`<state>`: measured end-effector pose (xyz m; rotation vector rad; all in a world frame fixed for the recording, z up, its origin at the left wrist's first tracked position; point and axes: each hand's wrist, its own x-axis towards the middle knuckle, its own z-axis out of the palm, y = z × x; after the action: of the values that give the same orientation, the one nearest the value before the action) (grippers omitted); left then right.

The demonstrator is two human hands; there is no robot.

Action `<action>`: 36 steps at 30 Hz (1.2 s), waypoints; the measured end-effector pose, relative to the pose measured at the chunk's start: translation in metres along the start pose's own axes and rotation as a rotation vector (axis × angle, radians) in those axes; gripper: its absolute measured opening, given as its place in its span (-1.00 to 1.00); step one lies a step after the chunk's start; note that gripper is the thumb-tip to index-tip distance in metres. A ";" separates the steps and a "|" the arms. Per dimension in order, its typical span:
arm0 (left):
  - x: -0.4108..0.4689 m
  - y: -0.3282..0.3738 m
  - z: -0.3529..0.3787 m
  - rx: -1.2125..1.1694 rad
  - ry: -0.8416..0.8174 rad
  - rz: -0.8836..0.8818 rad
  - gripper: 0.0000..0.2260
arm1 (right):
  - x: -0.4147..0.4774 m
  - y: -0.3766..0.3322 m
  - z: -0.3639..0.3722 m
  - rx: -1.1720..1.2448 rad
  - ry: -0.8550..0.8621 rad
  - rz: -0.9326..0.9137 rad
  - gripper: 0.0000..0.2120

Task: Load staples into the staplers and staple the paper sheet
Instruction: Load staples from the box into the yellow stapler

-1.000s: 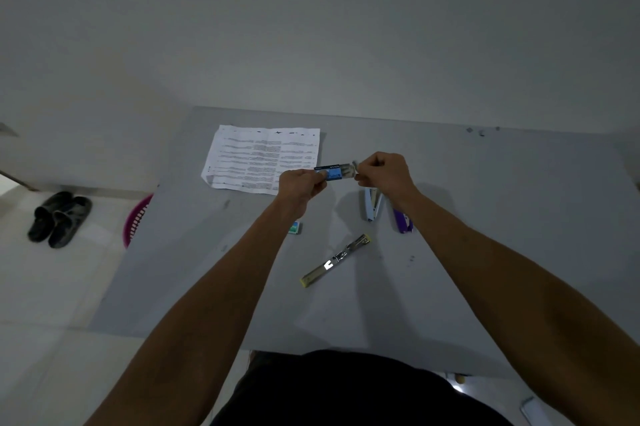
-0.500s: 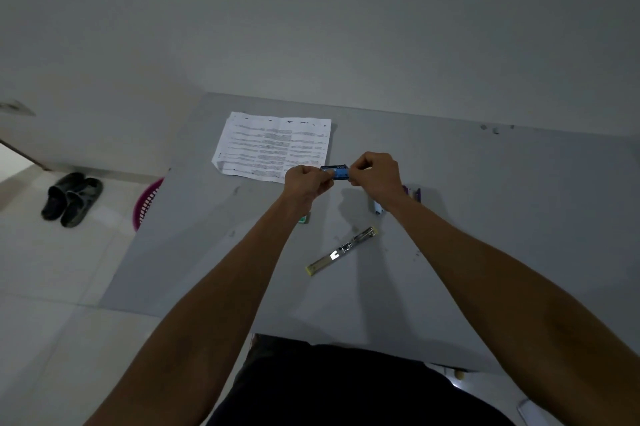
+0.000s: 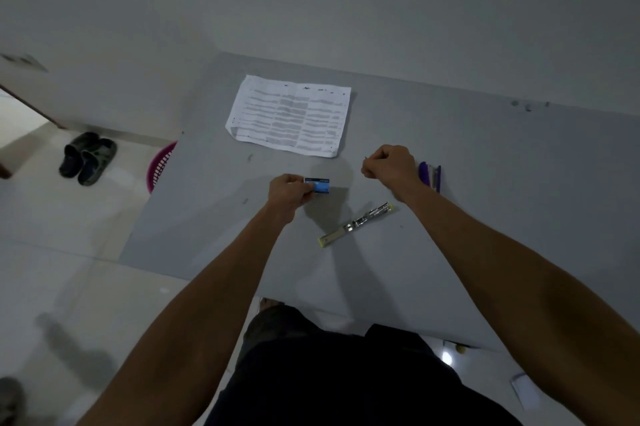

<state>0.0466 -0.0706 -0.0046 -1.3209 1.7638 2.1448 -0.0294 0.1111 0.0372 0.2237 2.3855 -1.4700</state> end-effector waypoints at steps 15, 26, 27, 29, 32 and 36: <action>0.023 -0.041 -0.023 0.413 0.189 -0.031 -0.74 | 0.002 0.030 -0.002 -0.032 -0.093 0.122 -0.85; -0.039 -0.041 0.045 1.054 -0.087 0.615 -0.69 | -0.013 0.042 -0.048 0.035 -0.078 0.205 -0.83; -0.040 -0.047 0.052 1.152 -0.155 0.658 -0.66 | -0.015 0.045 -0.050 0.050 -0.066 0.211 -0.83; -0.042 -0.059 0.062 1.326 -0.234 0.706 -0.65 | -0.018 0.051 -0.055 0.112 -0.046 0.243 -0.83; -0.039 -0.073 0.066 1.352 -0.250 0.723 -0.73 | -0.022 0.060 -0.062 0.258 -0.032 0.315 -0.84; -0.036 -0.074 0.068 1.302 -0.226 0.757 -0.81 | -0.028 0.063 -0.069 0.392 -0.017 0.371 -0.92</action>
<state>0.0703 0.0270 -0.0404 -0.0692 2.8726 0.6573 0.0018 0.2015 0.0229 0.7009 1.8863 -1.7188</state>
